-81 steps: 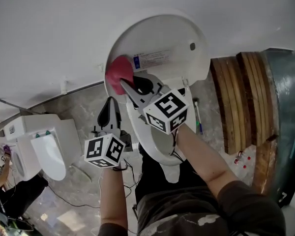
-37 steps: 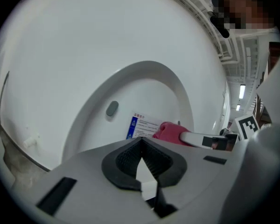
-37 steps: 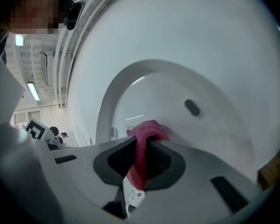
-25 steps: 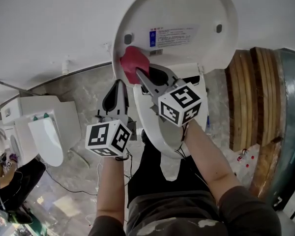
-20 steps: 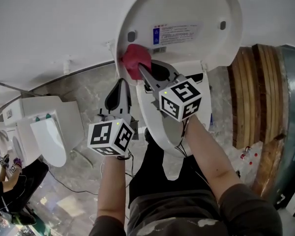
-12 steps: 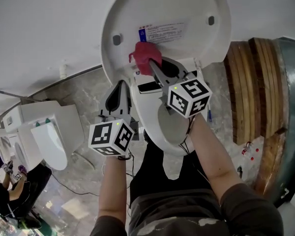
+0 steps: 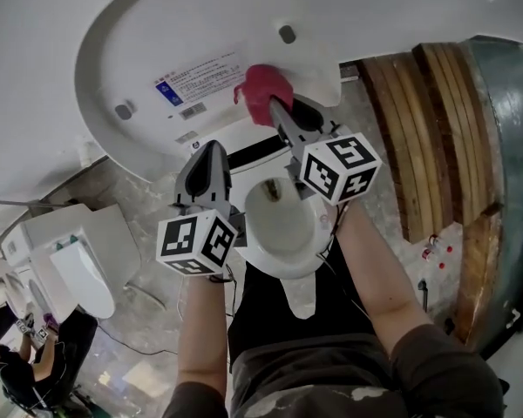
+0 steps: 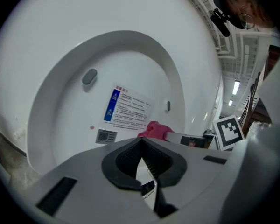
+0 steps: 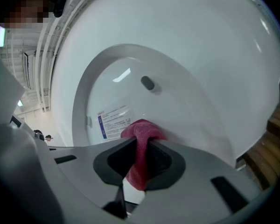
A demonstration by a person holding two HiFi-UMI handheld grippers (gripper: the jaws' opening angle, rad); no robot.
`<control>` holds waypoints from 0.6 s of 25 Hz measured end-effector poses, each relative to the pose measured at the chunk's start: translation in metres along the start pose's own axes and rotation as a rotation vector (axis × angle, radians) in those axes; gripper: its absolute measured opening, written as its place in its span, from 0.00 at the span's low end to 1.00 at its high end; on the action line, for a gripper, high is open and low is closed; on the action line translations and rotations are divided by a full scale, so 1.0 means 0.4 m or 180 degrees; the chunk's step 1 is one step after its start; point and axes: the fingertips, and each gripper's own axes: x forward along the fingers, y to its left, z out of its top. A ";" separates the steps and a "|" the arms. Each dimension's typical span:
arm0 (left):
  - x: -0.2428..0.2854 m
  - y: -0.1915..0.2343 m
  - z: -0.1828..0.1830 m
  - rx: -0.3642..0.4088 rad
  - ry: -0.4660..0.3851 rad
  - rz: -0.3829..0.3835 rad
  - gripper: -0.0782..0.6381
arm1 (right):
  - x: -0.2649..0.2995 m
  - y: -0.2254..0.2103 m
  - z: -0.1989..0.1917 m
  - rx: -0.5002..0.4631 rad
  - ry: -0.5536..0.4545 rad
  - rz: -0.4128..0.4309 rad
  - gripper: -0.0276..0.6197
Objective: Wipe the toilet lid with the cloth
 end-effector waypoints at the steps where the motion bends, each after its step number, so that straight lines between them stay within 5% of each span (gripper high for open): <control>1: 0.015 -0.018 -0.005 0.0005 0.0007 -0.0020 0.12 | -0.012 -0.024 0.006 0.0035 -0.0023 -0.0036 0.12; 9: 0.084 -0.104 -0.038 0.0001 0.0042 -0.0093 0.12 | -0.084 -0.151 0.017 0.0263 -0.0109 -0.0197 0.12; 15: 0.059 -0.070 -0.040 -0.0069 0.0004 0.0003 0.12 | -0.088 -0.131 0.008 0.0201 -0.0045 -0.0130 0.12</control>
